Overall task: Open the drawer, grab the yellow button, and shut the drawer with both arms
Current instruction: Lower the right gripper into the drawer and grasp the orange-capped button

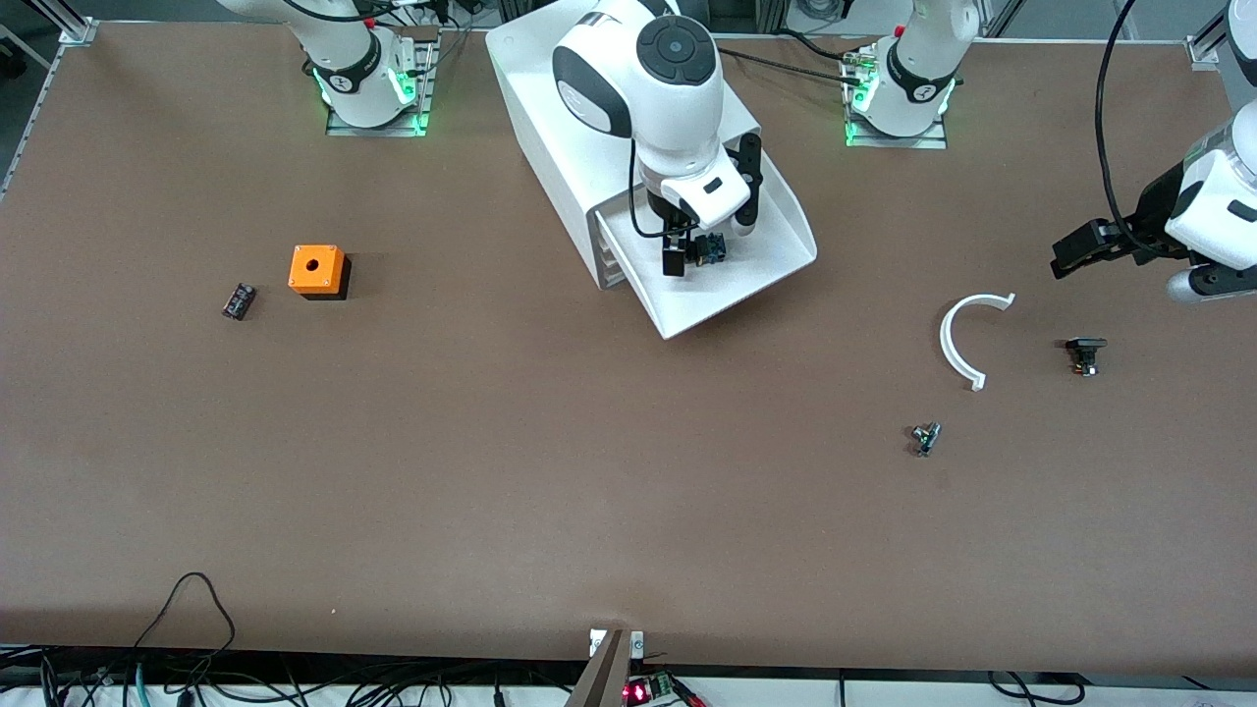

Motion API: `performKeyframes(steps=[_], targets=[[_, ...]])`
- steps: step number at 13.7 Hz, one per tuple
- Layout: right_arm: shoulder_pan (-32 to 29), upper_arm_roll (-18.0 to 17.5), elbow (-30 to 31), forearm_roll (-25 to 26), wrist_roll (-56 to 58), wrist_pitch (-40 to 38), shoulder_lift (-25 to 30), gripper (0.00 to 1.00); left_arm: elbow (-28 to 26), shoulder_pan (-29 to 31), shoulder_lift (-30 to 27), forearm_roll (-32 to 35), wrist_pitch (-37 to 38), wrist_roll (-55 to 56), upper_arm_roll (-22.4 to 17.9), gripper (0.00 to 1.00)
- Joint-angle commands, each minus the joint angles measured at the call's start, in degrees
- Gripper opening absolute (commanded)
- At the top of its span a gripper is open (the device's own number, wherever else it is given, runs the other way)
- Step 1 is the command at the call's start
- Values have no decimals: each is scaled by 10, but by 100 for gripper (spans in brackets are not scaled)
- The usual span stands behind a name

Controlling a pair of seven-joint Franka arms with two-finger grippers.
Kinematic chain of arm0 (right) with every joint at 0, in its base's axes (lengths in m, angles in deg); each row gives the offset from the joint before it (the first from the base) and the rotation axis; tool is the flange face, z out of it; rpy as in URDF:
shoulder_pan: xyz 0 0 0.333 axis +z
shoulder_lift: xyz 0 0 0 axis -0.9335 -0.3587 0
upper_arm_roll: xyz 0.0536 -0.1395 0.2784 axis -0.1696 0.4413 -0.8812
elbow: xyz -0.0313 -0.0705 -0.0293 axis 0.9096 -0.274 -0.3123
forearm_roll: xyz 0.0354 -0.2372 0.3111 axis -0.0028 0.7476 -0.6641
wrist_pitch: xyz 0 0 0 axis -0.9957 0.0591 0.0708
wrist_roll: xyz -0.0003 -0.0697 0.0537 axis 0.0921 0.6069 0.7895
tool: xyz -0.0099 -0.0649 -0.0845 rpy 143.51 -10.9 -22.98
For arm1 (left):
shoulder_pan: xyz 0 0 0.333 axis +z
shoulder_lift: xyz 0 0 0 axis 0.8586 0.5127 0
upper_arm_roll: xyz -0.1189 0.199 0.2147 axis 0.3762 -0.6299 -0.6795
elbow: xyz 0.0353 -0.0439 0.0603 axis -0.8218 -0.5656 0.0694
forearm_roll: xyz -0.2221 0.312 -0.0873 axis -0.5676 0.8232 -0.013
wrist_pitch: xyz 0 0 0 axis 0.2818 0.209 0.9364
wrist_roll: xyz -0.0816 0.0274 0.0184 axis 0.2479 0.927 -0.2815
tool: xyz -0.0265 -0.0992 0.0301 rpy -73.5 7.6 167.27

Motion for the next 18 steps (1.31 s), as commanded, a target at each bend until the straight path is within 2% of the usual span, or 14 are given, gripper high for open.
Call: performKeyframes(steps=[1, 8, 15, 18], targets=[[16, 12, -23, 6, 20, 4, -19, 100, 12, -6, 5, 20, 7, 2, 0, 100], [25, 18, -23, 14, 21, 25, -37, 99, 23, -6, 5, 20, 4, 2, -1, 100], [53, 47, -23, 14, 32, 39, -42, 49, 30, -6, 10, 19, -2, 1, -1, 100], [73, 68, -23, 12, 32, 36, -41, 36, 36, -6, 18, 19, -27, 2, -1, 100]])
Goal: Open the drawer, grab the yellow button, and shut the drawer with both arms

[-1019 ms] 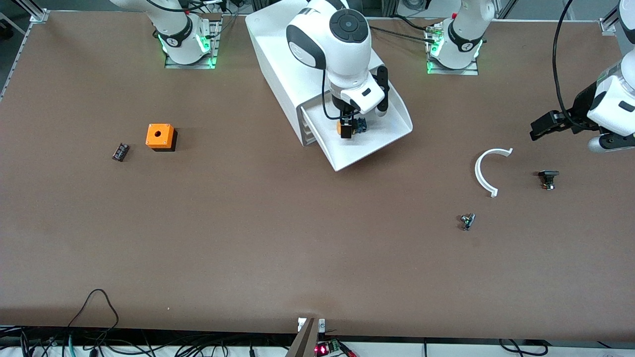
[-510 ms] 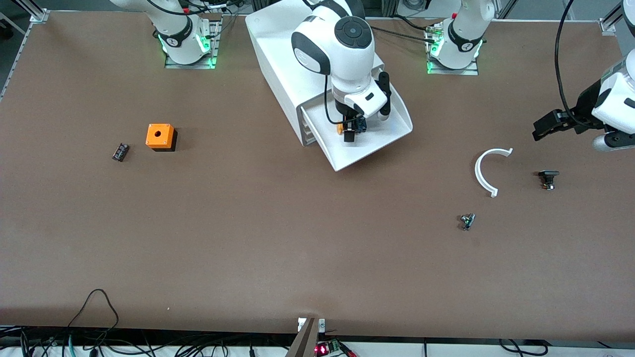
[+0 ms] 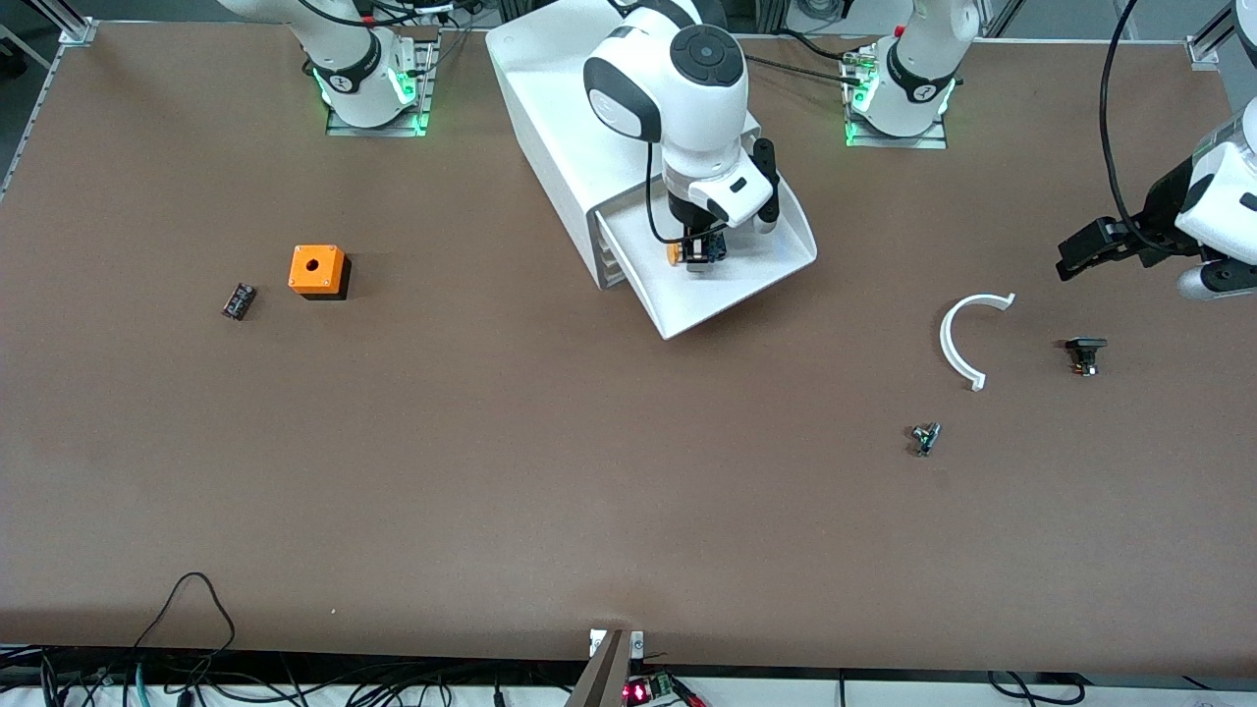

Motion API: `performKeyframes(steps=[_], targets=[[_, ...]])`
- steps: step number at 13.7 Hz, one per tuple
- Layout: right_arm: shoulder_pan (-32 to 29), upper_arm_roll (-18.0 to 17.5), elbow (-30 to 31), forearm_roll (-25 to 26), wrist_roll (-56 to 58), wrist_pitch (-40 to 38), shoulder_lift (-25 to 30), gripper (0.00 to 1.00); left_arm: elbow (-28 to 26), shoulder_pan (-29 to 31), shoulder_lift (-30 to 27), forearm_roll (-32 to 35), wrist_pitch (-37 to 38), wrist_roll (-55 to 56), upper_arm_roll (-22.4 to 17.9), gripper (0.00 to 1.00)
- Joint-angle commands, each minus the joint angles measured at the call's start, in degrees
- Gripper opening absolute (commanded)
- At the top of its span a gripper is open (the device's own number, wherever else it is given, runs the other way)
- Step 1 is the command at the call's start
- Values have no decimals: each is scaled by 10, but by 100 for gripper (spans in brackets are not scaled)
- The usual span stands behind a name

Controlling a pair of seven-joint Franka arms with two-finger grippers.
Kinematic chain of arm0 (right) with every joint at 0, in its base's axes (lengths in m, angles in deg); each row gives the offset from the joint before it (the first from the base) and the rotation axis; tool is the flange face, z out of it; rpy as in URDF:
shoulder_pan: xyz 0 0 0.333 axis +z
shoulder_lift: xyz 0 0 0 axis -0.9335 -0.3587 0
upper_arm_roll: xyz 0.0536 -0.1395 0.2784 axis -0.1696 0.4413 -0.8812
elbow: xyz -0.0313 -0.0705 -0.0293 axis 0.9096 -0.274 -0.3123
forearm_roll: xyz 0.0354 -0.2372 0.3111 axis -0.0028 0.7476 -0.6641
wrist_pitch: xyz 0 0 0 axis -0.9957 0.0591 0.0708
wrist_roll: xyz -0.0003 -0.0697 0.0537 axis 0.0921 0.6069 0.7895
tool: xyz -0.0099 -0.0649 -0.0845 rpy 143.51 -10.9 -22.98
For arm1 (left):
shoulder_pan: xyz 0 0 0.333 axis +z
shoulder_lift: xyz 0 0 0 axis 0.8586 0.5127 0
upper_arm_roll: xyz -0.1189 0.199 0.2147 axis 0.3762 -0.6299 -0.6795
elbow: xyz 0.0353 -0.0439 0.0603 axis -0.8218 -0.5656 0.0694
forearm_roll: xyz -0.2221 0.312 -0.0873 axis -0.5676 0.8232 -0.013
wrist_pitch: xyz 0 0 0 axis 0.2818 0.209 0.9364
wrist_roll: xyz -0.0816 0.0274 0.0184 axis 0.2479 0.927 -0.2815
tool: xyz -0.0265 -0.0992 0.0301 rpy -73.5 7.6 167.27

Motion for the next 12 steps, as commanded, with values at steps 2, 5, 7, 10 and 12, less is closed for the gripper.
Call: performKeyframes(steps=[2, 5, 7, 10, 12], targets=[[13, 19, -20, 3, 9, -4, -3, 31, 20, -3, 22, 19, -41, 2, -1, 100], [-5, 18, -19, 0, 8, -7, 23, 29, 19, -3, 31, 17, -45, 10, -1, 100], [-26, 17, -17, -3, 9, -7, 41, 29, 15, -6, 46, 17, -60, 48, 1, 100], [-62, 19, 3, -3, -7, -7, 84, 28, 3, -22, 94, 17, -102, 186, 35, 100], [-98, 19, 27, -3, -45, 0, 109, 28, -54, -38, 99, 20, -186, 258, 54, 100]])
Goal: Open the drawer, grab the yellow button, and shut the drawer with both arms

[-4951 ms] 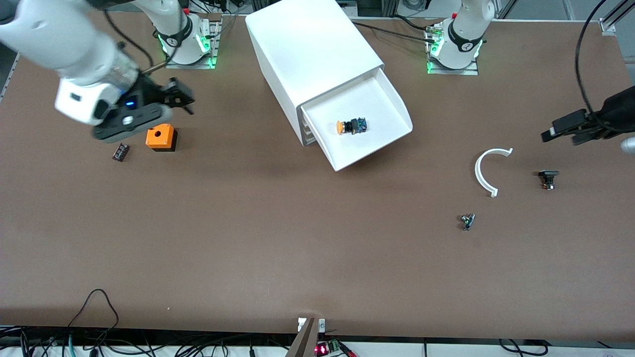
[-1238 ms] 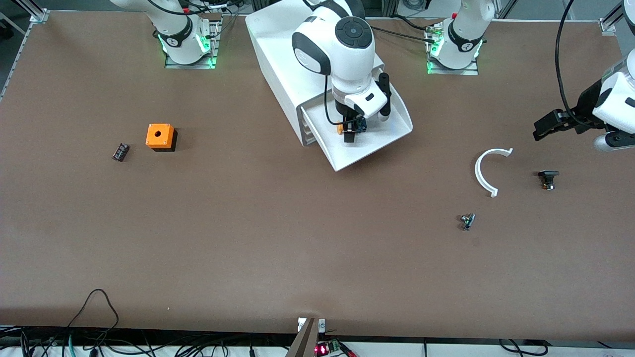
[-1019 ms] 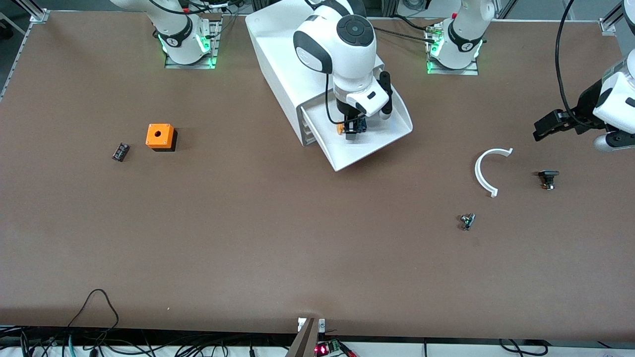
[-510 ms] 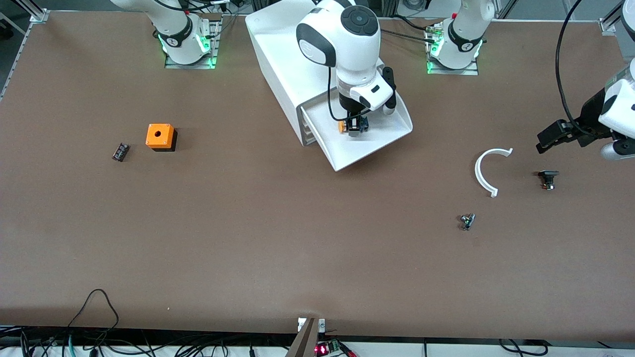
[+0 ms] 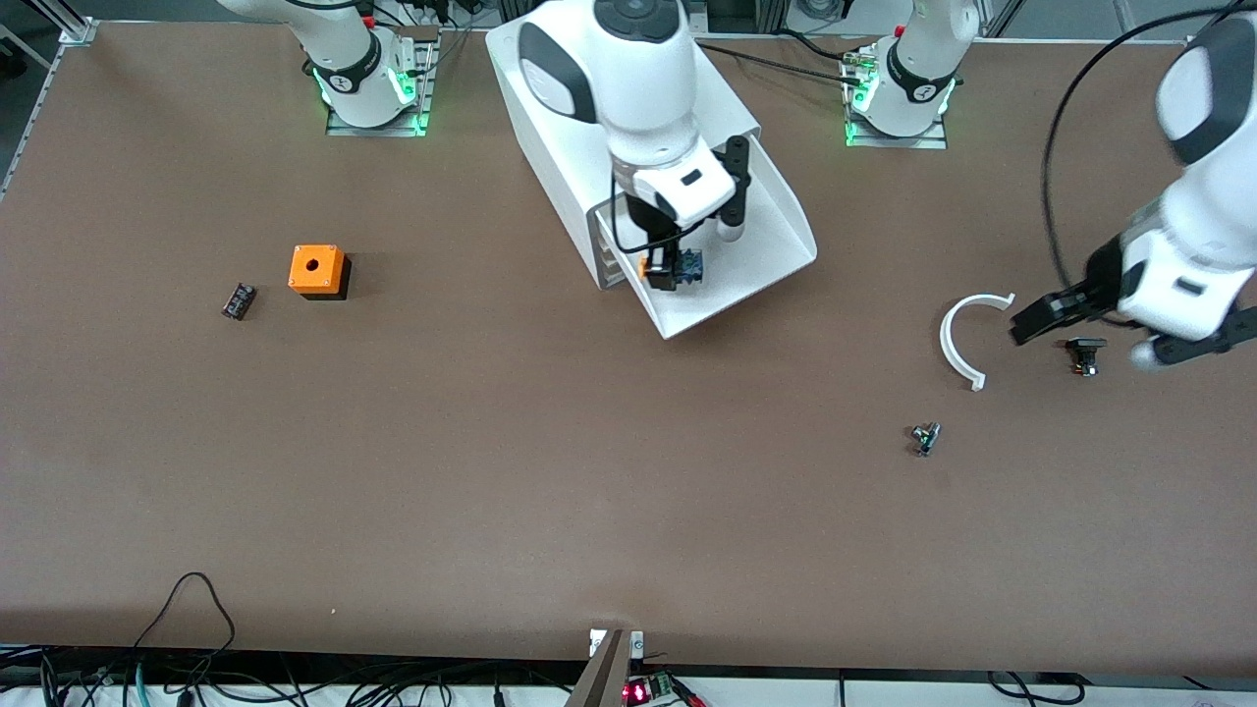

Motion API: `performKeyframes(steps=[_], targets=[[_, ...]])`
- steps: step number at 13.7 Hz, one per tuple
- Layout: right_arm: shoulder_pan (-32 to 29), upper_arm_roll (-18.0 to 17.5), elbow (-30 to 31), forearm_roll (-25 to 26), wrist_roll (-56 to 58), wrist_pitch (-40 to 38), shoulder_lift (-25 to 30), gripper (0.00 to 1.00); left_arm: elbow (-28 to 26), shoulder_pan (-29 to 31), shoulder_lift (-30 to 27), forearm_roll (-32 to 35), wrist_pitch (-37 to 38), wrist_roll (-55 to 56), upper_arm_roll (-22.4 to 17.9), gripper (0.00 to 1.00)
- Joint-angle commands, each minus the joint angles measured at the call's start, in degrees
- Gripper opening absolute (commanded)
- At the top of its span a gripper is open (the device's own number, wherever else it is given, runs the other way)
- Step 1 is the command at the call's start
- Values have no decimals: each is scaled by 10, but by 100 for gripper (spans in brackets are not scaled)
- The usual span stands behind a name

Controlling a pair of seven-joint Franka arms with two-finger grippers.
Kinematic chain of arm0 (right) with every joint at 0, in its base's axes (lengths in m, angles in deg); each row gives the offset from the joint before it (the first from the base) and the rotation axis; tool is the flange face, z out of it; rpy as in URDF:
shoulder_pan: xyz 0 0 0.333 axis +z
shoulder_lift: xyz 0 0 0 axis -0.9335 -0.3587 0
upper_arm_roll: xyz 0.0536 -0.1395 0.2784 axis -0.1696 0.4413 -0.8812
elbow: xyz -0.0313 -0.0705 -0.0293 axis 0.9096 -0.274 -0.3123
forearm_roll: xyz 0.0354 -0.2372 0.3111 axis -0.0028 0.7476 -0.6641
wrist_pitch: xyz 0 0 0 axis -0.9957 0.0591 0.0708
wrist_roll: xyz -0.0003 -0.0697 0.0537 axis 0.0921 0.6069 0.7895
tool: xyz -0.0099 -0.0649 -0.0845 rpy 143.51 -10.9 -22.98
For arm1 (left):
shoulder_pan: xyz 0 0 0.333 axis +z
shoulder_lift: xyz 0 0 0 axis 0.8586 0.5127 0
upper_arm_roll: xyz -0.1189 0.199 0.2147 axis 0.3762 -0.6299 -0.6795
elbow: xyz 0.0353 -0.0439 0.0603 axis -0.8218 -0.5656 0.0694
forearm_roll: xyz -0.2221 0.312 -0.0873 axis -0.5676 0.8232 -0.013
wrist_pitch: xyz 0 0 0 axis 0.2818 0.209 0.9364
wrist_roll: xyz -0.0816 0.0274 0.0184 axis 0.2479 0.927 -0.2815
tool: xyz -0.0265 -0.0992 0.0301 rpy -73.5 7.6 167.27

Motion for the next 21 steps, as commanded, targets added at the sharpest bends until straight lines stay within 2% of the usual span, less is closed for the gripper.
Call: performKeyframes(steps=[1, 3, 5, 8, 10, 16, 18, 21], targets=[[-50, -7, 43, -2, -55, 4, 43, 28, -71, -18, 8, 20, -100, 96, 25, 100], [-81, -7, 44, -2, -113, 4, 45, 29, -114, -32, 19, 20, -161, 175, 40, 100], [-120, -7, 66, -1, -179, 4, 54, 29, -133, -65, 36, 20, -202, 269, 47, 100], [-181, -7, 134, 2, -215, 3, 78, 29, -137, -113, 59, 19, -215, 372, 48, 100], [-229, -7, 196, 0, -242, 12, 102, 29, -153, -120, 59, 10, -216, 390, 55, 100], [-374, -7, 312, 5, -278, 30, 128, 30, -203, -120, 35, 1, -194, 389, 148, 100], [-426, -8, 371, 9, -265, 68, 138, 30, -231, -119, 23, 1, -189, 387, 184, 100], [-473, -8, 459, 7, -224, 150, 147, 31, -258, -119, 18, 1, -189, 383, 254, 100]])
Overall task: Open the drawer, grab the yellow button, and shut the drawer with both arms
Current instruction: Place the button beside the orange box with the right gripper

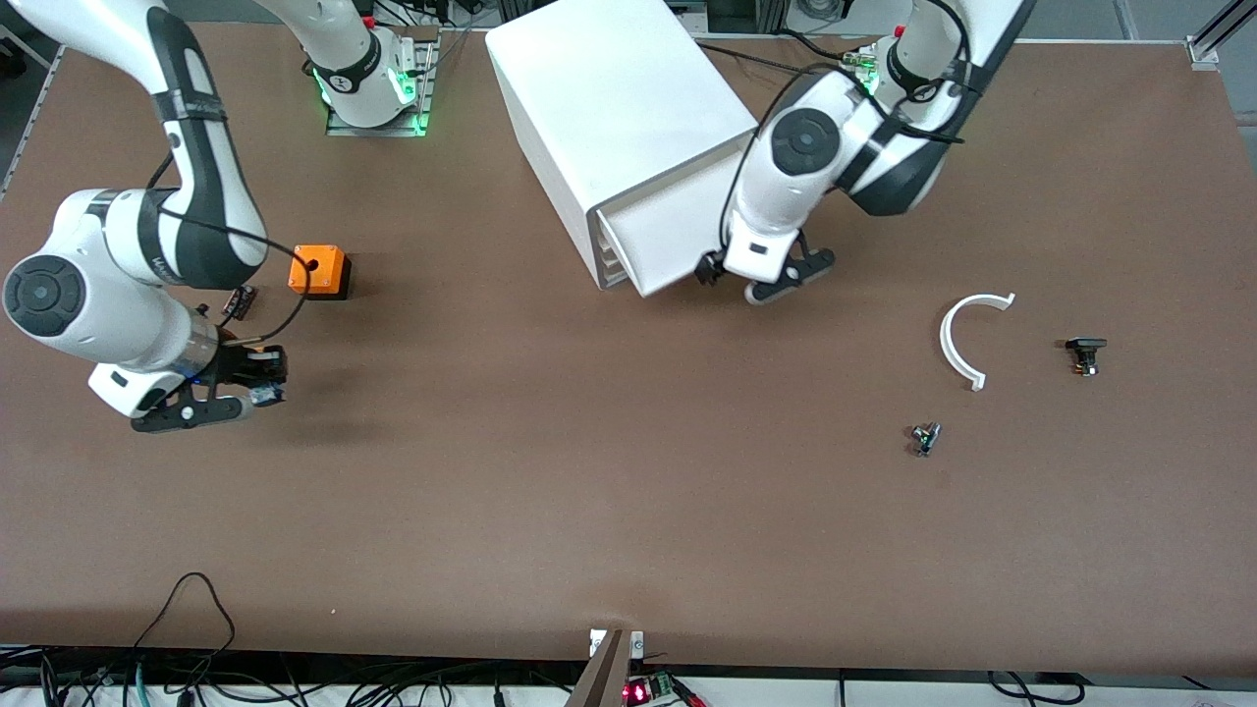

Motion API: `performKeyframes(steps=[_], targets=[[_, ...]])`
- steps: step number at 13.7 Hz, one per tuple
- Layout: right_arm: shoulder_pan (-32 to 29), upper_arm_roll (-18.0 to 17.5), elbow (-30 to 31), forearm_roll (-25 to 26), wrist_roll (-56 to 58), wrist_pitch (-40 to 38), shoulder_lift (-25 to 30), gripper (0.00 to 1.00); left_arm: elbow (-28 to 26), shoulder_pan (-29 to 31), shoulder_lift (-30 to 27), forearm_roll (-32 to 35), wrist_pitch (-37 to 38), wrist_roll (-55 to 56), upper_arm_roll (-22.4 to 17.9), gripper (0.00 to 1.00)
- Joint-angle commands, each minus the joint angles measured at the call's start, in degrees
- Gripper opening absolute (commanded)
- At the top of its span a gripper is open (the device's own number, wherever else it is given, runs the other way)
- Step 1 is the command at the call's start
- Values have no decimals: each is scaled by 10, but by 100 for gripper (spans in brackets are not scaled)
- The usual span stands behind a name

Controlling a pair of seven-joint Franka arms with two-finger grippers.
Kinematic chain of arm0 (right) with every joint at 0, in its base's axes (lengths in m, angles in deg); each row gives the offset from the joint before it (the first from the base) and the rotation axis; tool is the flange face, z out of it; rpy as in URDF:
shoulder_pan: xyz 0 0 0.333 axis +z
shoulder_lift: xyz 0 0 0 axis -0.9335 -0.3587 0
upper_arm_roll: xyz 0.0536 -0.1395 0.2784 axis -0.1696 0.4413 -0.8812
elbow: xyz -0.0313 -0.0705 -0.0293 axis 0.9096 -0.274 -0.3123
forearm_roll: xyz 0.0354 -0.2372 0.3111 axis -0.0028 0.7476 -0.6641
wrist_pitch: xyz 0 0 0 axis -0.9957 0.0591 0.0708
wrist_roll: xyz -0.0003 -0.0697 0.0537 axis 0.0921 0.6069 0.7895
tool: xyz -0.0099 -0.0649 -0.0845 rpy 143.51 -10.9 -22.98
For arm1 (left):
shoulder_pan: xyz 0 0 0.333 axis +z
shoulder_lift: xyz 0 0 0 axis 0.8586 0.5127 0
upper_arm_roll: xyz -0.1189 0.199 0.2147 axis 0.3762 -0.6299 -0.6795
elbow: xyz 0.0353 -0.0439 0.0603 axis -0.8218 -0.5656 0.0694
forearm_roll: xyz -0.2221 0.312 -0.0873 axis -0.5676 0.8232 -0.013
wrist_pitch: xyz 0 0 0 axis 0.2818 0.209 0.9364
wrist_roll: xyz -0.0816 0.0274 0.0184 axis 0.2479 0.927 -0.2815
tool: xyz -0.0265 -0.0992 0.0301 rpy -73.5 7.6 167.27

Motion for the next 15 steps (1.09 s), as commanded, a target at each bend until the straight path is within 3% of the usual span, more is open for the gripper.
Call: performKeyframes(steps=[1, 5, 9, 11, 12, 13, 15], targets=[[-36, -14, 107, 6, 14, 80, 35, 31, -33, 4, -27, 1, 2, 0, 52, 100], [-79, -14, 215, 6, 83, 265, 16, 31, -32, 5, -28, 1, 0, -1, 77, 100], [-80, -16, 219, 2, 85, 293, -11, 33, -19, 45, -41, 13, -4, -4, 67, 100], [-80, -20, 219, -1, 80, 296, -19, 34, 10, 80, -51, 19, 1, -6, 34, 100], [-80, -20, 217, -3, 77, 294, -18, 59, 13, 84, -65, 19, 2, -13, 5, 100], [-80, -22, 214, -3, 55, 288, -13, 100, 18, 85, -78, 19, 5, -28, -22, 100], [-80, -50, 196, -3, 4, 245, 9, 100, 55, 86, -104, 19, 67, -113, -60, 100]])
